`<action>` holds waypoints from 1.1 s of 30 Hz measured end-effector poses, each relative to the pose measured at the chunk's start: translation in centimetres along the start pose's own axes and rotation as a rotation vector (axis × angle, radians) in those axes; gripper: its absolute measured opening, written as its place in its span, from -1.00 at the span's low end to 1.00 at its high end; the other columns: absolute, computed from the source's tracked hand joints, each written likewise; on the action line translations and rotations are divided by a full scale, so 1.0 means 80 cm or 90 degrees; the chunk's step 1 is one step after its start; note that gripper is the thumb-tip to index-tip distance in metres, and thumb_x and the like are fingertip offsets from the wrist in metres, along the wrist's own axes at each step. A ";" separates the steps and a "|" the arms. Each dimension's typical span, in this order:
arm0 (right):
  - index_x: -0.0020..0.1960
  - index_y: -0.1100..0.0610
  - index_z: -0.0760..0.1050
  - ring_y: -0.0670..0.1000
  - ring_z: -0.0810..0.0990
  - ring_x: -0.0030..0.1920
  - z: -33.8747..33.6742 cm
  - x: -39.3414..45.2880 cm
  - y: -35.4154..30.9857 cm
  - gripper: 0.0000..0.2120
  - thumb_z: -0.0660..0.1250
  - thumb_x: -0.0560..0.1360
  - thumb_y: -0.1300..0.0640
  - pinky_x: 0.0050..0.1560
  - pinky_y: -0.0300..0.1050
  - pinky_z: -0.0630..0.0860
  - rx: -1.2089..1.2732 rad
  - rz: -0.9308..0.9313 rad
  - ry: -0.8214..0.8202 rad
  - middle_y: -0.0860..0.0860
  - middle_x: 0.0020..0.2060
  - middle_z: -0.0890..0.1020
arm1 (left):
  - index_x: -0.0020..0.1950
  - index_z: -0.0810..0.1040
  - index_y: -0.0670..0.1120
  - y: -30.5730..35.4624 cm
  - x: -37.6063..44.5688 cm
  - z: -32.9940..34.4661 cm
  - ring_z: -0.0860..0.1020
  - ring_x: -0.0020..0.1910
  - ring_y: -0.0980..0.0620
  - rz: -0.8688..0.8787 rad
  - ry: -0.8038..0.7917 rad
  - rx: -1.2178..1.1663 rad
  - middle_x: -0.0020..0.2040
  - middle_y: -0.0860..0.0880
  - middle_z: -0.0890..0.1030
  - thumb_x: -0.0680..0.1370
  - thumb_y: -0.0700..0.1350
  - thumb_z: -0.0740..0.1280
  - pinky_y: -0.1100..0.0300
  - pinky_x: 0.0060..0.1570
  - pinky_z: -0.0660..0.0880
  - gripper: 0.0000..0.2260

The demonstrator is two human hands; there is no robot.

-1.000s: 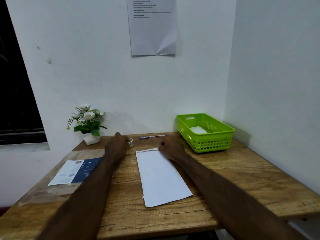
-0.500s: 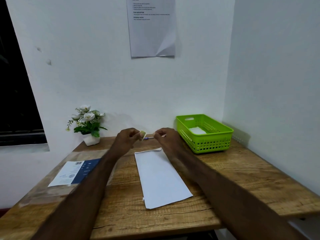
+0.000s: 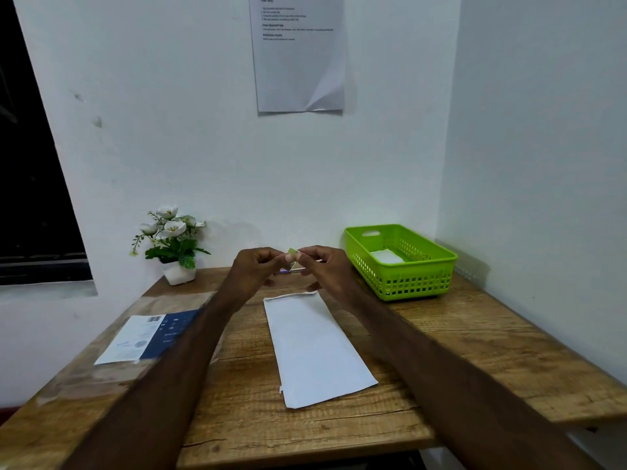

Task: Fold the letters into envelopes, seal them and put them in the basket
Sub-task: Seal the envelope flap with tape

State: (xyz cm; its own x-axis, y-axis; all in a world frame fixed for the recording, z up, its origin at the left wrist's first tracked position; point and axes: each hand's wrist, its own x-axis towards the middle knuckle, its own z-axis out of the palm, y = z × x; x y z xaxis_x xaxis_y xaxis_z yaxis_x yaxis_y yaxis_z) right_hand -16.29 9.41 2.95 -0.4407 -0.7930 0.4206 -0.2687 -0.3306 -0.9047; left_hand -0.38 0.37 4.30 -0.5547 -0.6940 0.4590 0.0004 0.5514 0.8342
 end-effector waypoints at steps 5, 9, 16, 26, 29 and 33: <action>0.06 0.15 0.70 -0.06 0.68 -0.21 -0.003 0.004 0.007 -0.79 0.48 0.53 0.03 -0.30 -0.01 0.66 -0.008 0.006 0.006 0.12 -0.08 0.72 | 0.02 0.75 -0.06 -0.005 0.001 -0.006 0.68 -0.08 0.07 -0.025 -0.037 -0.035 -0.08 -0.02 0.75 0.47 -0.12 0.55 0.02 -0.08 0.64 -0.86; 0.04 0.13 0.70 -0.05 0.69 -0.20 -0.002 0.007 0.011 -0.81 0.47 0.52 0.03 -0.31 -0.01 0.65 -0.008 0.003 0.009 0.11 -0.08 0.72 | 0.06 0.75 -0.05 -0.007 0.001 -0.003 0.69 -0.04 0.06 -0.022 -0.045 -0.015 -0.05 0.00 0.75 0.48 -0.08 0.54 0.03 -0.11 0.63 -0.83; -0.09 0.18 0.69 -0.04 0.62 -0.26 -0.001 0.014 0.014 -0.89 0.50 0.47 0.13 -0.27 0.04 0.62 -0.005 0.013 0.075 0.12 -0.16 0.72 | 0.07 0.74 -0.04 -0.012 0.006 -0.004 0.67 -0.05 0.10 -0.031 -0.063 0.067 -0.07 0.03 0.75 0.49 -0.01 0.53 0.18 -0.21 0.62 -0.81; -0.22 0.05 0.65 0.10 0.67 -0.28 0.014 0.014 0.009 -0.91 0.47 0.47 0.14 -0.37 0.06 0.64 -0.040 0.027 0.123 0.04 -0.27 0.67 | -0.06 0.76 0.05 -0.020 0.013 -0.009 0.56 -0.24 0.08 -0.042 -0.019 0.155 -0.19 -0.03 0.73 0.47 0.13 0.51 0.09 -0.24 0.47 -0.82; -0.24 0.04 0.64 0.19 0.72 -0.23 0.020 0.011 0.008 -0.89 0.45 0.46 0.14 -0.31 0.23 0.67 -0.046 0.028 0.130 0.08 -0.24 0.70 | -0.08 0.76 0.02 -0.017 0.010 -0.007 0.47 -0.41 0.21 -0.035 -0.007 0.187 -0.29 0.04 0.70 0.49 0.12 0.50 0.13 -0.28 0.41 -0.81; -0.22 0.08 0.64 0.06 0.62 -0.36 0.018 0.012 0.001 -0.89 0.43 0.49 0.18 -0.37 0.09 0.61 -0.011 0.038 0.176 0.01 -0.30 0.66 | -0.20 0.70 0.02 -0.018 0.008 -0.012 0.45 -0.40 0.14 -0.041 0.034 0.340 -0.41 0.10 0.58 0.50 0.11 0.49 0.18 -0.34 0.29 -0.81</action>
State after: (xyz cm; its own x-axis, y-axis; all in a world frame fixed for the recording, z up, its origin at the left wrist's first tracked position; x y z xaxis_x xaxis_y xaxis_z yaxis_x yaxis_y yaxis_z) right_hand -15.55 7.86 3.18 -0.6726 -0.6402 0.3711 -0.2485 -0.2770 -0.9282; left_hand 0.06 -1.35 3.70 -0.4962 -0.7496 0.4381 -0.4638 0.6554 0.5961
